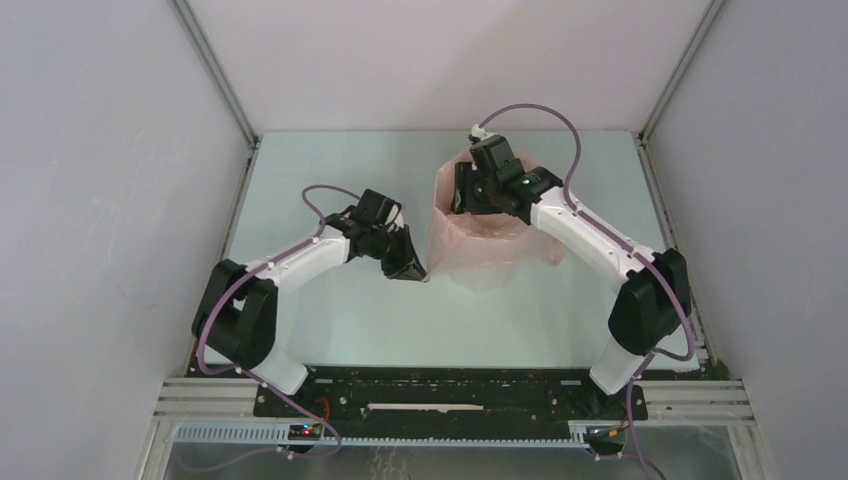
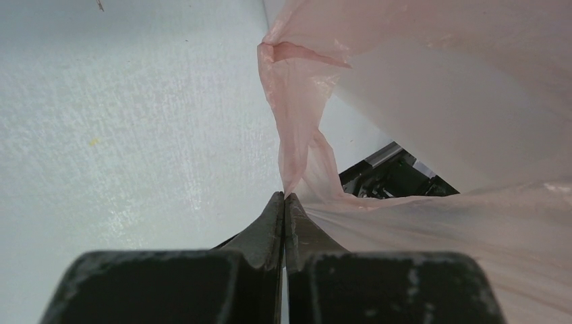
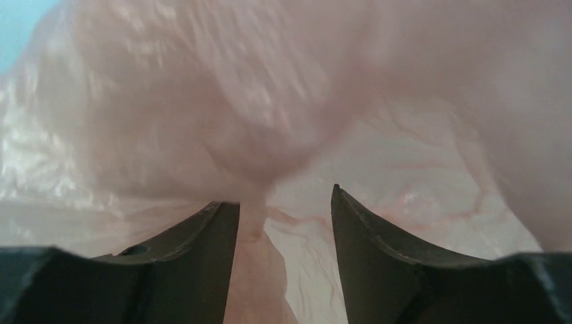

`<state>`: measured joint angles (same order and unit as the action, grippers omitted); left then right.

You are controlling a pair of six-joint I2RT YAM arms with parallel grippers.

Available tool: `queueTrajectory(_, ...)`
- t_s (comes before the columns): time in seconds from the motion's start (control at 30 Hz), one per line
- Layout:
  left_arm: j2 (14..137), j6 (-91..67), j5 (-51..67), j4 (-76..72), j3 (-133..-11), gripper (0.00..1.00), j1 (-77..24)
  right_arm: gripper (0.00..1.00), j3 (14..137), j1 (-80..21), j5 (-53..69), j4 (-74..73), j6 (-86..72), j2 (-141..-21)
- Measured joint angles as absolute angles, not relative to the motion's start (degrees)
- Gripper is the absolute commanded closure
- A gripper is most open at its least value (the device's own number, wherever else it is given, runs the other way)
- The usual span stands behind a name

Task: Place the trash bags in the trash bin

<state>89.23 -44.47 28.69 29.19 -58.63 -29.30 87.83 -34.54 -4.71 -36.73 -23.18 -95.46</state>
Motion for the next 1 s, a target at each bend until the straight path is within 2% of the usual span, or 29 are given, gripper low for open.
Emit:
queueTrajectory(0.23, 88.3, -43.9, 28.2, 30.1, -58.6, 0.99, -29.3, 0.23, 88.7, -35.2, -4.7, -37.1, -22.8, -97.9)
queueTrajectory(0.43, 88.2, -43.1, 27.1, 31.1, -58.6, 1.00, -29.4, 0.23, 88.6, -32.8, -3.8, -43.9, -18.7, -90.3)
queueTrajectory(0.63, 88.1, -42.9, 27.0, 31.3, -58.6, 1.00, -29.4, 0.25, 85.3, -30.0, -3.1, -43.9, -16.0, -82.0)
queueTrajectory(1.0, 87.6, -43.0, 26.9, 32.0, -58.7, 1.00, -29.5, 0.23, 81.0, -31.4, -5.6, -37.6, -16.0, -95.0)
